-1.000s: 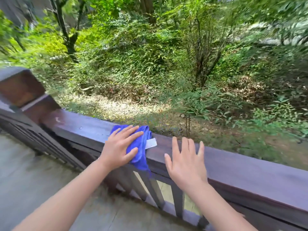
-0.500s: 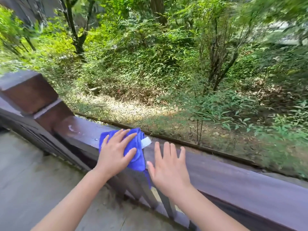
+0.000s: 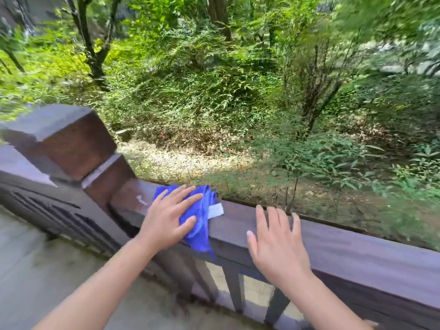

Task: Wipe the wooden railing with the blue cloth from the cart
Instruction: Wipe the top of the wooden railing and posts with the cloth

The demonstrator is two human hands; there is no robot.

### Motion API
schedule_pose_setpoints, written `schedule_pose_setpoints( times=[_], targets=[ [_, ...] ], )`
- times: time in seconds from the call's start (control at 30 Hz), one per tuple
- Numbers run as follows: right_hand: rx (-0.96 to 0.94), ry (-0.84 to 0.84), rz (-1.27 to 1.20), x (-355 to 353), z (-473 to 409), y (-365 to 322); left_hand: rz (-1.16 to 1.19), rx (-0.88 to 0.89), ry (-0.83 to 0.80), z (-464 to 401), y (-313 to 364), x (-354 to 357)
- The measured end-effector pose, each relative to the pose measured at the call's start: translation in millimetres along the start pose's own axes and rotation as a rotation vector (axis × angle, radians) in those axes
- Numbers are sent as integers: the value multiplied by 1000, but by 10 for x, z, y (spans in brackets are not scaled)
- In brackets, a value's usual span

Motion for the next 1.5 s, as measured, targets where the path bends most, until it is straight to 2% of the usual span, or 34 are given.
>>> schedule_pose_setpoints(
  times=[0.07, 0.17, 0.3, 0.43, 0.5, 0.6, 0.7, 0.83, 0.97, 1.07, 1.13, 1.23, 1.27, 1.33, 1.43, 1.5],
  targets=[
    [20, -9, 6, 11, 7, -37, -29, -85, 5, 37, -199, -51],
    [40, -15, 16, 37, 25, -53, -61, -167, -10, 24, -72, 55],
    [72, 8, -8, 71, 43, -54, -12, 109, -90, -142, 384, 240],
    [67, 4, -21, 97, -8, -141, -162, 270, -94, -132, 54, 70],
    [26, 12, -34, 79, -44, -308, -232, 202, -97, -19, -330, -61],
    [-36, -21, -40, 72, -118, -575, -285, -7, -103, 150, -862, -226],
    [-71, -51, -21, 101, -178, -734, -190, -192, -55, 295, -1093, -250],
    [-79, -74, -25, 142, -192, -768, -112, -350, 75, 352, -1030, -164],
    [-93, -50, -34, 126, -209, -750, -104, -524, 139, 337, -790, -113],
    [-113, -63, -49, 153, -234, -743, -94, -529, 145, 263, -393, 26],
    [-153, -76, -27, 154, -295, -755, -43, -510, 134, 232, -232, 71],
    [-253, -80, -164, 48, -451, -876, 161, -454, 91, 329, -328, -8],
    [-319, -53, -223, -6, -497, -983, 212, -425, 94, 404, -392, -73],
    [-519, -34, -286, -80, -567, -1270, 171, -365, 88, 552, -516, -189],
    [-773, -164, -192, -19, -643, -1652, 127, -326, -46, 647, -659, -239],
    [-757, -309, -175, 58, -706, -1726, 105, -316, -127, 633, -734, -257]
  ],
)
Point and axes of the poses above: each hand's wrist, its own z-axis away from the middle knuckle, its own x-axis out of the palm, y = z × x, the point moved 3 cm from there along -z, towards the middle knuckle, and after that the axes turned 10 degrees about x, right-handed, at the moved point
